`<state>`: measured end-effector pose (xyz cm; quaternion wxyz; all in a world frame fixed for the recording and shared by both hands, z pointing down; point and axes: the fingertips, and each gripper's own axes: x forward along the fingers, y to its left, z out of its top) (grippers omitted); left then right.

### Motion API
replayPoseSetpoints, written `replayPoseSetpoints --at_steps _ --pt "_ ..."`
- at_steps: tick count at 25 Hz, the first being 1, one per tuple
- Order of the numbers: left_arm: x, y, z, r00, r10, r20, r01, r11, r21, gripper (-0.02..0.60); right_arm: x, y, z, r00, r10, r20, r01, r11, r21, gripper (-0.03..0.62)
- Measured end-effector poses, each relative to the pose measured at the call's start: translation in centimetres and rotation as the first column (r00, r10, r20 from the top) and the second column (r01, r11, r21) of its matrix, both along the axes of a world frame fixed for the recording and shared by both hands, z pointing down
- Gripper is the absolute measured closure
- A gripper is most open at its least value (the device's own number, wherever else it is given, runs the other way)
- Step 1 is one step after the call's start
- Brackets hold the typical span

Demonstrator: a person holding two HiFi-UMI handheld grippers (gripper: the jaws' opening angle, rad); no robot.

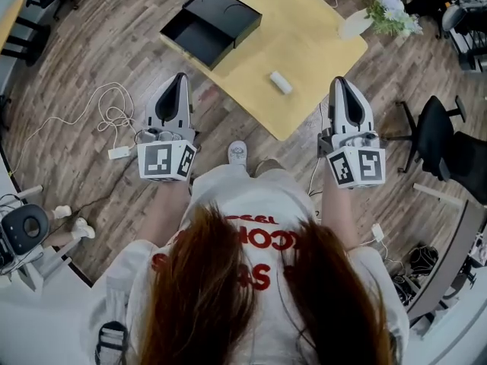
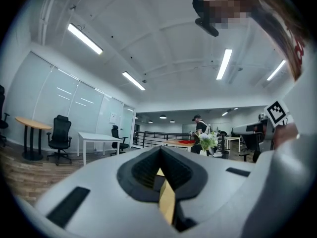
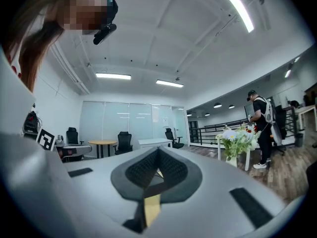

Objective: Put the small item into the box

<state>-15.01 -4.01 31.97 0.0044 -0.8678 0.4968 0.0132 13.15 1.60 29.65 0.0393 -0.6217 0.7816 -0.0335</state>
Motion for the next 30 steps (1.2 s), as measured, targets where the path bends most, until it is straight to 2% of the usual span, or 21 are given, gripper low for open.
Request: replayPoseSetpoints --at_steps 5,21,25,30 --pt "0.2 -1.1 1.0 1.000 0.001 0.000 -0.001 0.999 -0.035 0.575 0.3 -1.1 0.7 1.000 0.006 -0.005 -0.006 1.000 -0.030 0.589" --pt "4.4 -6.9 -0.8 0.992 -0.124 -0.006 0.124 0.992 0.031 0.575 4.2 -9.9 -1.4 0.991 -0.133 -0.010 0.133 0.990 0.046 0.589" --pt "5.4 -7.1 -0.4 0.990 -0.144 -0.001 0.144 0.989 0.029 0.575 4.7 -10.6 -0.2 0.986 -0.166 -0.006 0.166 0.986 0.026 0.589" --pt "7.1 -7.4 1.2 0.991 -0.133 0.012 0.133 0.991 -0.012 0.575 4.9 -11.0 2.5 0.982 -0.190 0.009 0.190 0.981 -0.044 0.589"
